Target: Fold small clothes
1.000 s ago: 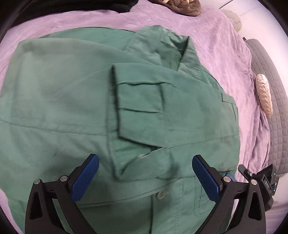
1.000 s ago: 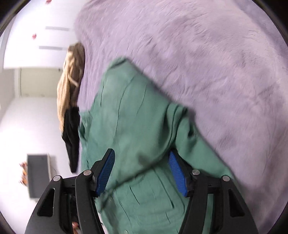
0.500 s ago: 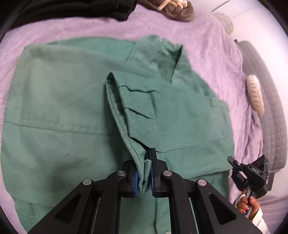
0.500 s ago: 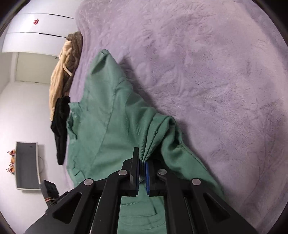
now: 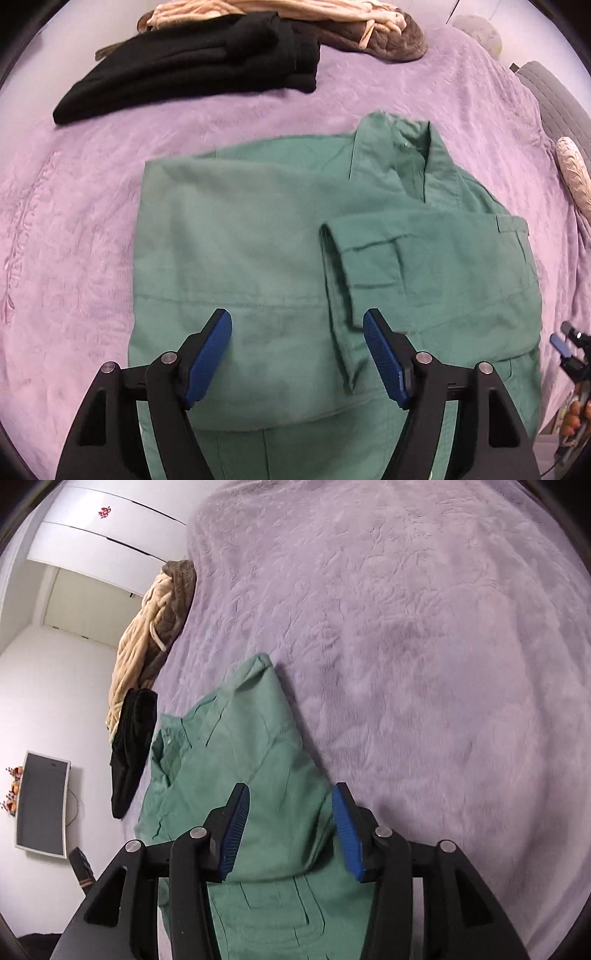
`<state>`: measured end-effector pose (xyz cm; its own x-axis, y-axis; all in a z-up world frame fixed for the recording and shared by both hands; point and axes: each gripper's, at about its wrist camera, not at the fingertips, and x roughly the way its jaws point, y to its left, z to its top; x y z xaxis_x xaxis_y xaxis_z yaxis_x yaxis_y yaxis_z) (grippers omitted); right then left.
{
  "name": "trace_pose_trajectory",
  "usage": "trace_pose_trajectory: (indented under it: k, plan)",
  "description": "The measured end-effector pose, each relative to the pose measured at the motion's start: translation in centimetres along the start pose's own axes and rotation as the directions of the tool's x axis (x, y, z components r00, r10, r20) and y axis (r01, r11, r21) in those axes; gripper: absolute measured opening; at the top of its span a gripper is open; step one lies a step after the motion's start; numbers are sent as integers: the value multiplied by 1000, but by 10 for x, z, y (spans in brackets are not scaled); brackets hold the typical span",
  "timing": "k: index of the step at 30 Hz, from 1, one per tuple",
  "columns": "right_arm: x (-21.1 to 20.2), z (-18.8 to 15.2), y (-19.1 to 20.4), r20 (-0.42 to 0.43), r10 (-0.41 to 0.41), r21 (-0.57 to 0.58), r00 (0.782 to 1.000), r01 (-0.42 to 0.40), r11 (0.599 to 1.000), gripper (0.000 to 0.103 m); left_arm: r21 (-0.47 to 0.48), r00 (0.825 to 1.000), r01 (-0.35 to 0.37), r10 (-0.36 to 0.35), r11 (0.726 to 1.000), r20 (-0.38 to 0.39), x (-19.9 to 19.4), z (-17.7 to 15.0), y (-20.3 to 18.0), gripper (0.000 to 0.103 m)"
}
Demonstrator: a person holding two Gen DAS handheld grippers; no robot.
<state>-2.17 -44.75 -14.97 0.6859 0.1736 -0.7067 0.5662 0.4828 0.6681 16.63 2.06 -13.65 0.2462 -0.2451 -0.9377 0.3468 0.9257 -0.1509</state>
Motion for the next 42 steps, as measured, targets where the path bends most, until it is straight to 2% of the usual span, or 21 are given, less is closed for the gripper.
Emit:
trace_pose_trajectory:
  k: [5, 8, 9, 10, 12, 14, 17, 20, 22, 24, 27, 29, 32, 34, 36, 38, 40, 42]
  plan:
    - [58, 51, 10, -47, 21, -8, 999, -21, 1000, 51, 0, 1000, -16, 16, 1000, 13, 19, 12, -33, 74]
    - [90, 66, 10, -123, 59, 36, 991, -55, 998, 48, 9, 999, -39, 39, 999, 5, 36, 13, -50, 74]
    - [97, 67, 12, -147, 77, 47, 986, -71, 996, 35, 8, 999, -48, 48, 999, -1, 42, 12, -52, 74]
    - [97, 68, 19, -146, 62, 15, 987, -60, 998, 3, 4, 998, -56, 56, 998, -7, 46, 10, -54, 74]
    - [89, 67, 40, -108, -12, -124, 994, -2, 992, 3, -8, 997, -72, 72, 997, -17, 53, 7, -52, 74]
    - [93, 66, 49, -101, -116, -231, 988, 90, 969, 3, -8, 997, -80, 80, 997, -8, 55, 6, -52, 74]
    - [108, 69, 34, -108, -204, -243, 973, 174, 954, 3, 32, 995, -103, 103, 994, 5, 59, 5, -57, 77]
    - [96, 70, 15, -86, -157, -110, 984, 147, 983, 5, 79, 992, -127, 126, 989, 17, 65, 4, -63, 80]
    - [79, 67, 12, -73, -172, -72, 982, 167, 983, 7, 86, 993, -122, 122, 989, 13, 65, 5, -62, 80]
    - [60, 60, 13, -68, -166, -89, 984, 160, 983, 7, 89, 992, -124, 124, 988, 3, 62, 7, -59, 80]
    - [33, 36, 31, -70, -151, -189, 986, 136, 973, 7, 77, 988, -154, 154, 985, 0, 49, 8, -51, 80]
    - [25, 12, 47, -98, -130, -260, 987, 101, 960, 7, 55, 990, -141, 141, 988, 3, 37, 8, -45, 80]
    - [35, -19, 60, -158, -145, -346, 977, 83, 935, 7, 43, 994, -108, 108, 993, 4, 24, 1, -44, 80]
    - [51, -36, 57, -179, -210, -384, 961, 129, 914, 7, 62, 994, -105, 106, 993, -10, 26, -7, -49, 80]
    - [63, -44, 43, -193, -253, -377, 948, 166, 911, 7, 78, 989, -137, 140, 988, -37, 37, -16, -54, 80]
    - [59, -43, 29, -200, -225, -316, 953, 155, 936, 4, 71, 986, -153, 157, 986, -63, 50, -25, -53, 80]
    - [47, -41, 25, -188, -218, -275, 958, 162, 948, 4, 63, 989, -141, 144, 988, -47, 48, -29, -49, 80]
    - [36, -40, 25, -184, -225, -263, 957, 173, 949, 9, 76, 987, -149, 153, 986, -50, 41, -30, -49, 80]
